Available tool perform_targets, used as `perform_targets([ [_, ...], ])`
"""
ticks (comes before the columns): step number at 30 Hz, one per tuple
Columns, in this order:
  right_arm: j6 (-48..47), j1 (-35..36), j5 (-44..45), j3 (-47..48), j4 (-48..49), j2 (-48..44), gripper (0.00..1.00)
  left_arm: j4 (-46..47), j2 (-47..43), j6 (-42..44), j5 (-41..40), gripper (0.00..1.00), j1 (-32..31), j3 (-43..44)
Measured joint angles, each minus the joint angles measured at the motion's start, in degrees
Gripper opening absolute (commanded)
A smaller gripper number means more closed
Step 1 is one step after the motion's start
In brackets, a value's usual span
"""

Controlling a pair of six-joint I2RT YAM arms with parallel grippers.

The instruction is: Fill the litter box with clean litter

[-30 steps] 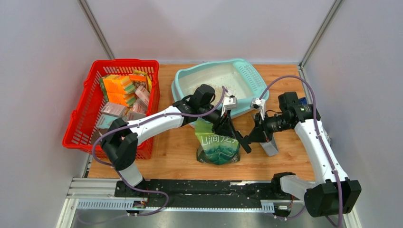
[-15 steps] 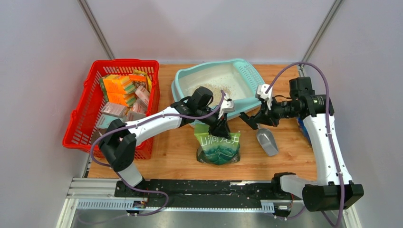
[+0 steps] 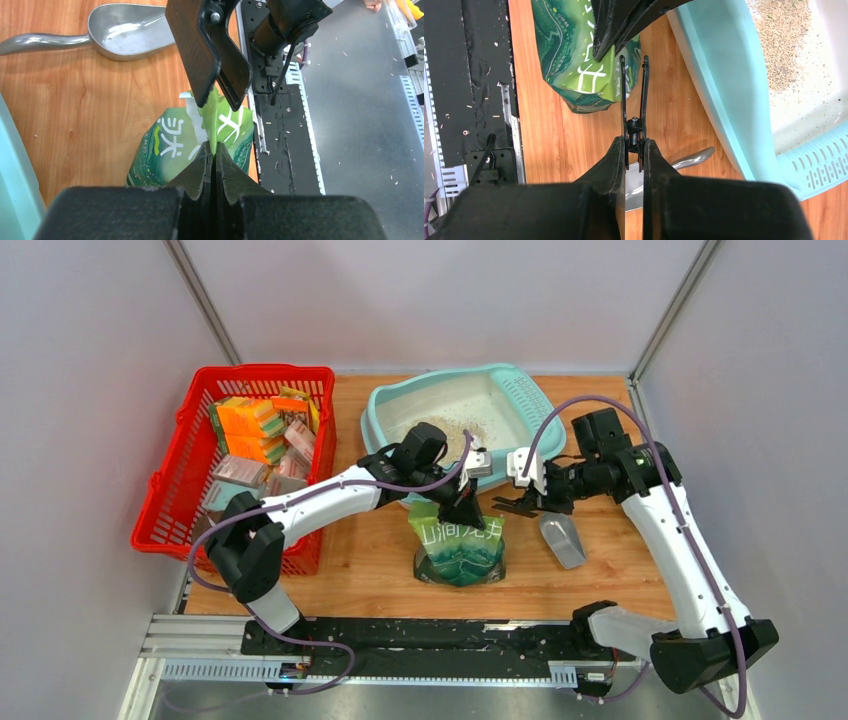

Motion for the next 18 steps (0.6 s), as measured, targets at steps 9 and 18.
perform_targets([
  [9, 3.1, 3.7, 3.6, -1.9, -0.1, -0.7, 0.0, -0.8, -1.0, 1.5, -2.7, 0.0, -0.1, -0.1],
  [18, 6.8, 5.0, 6.6, -2.9, -0.1, 0.1, 0.0, -1.3, -1.8, 3.1, -4.1, 0.0, -0.4, -0.2],
])
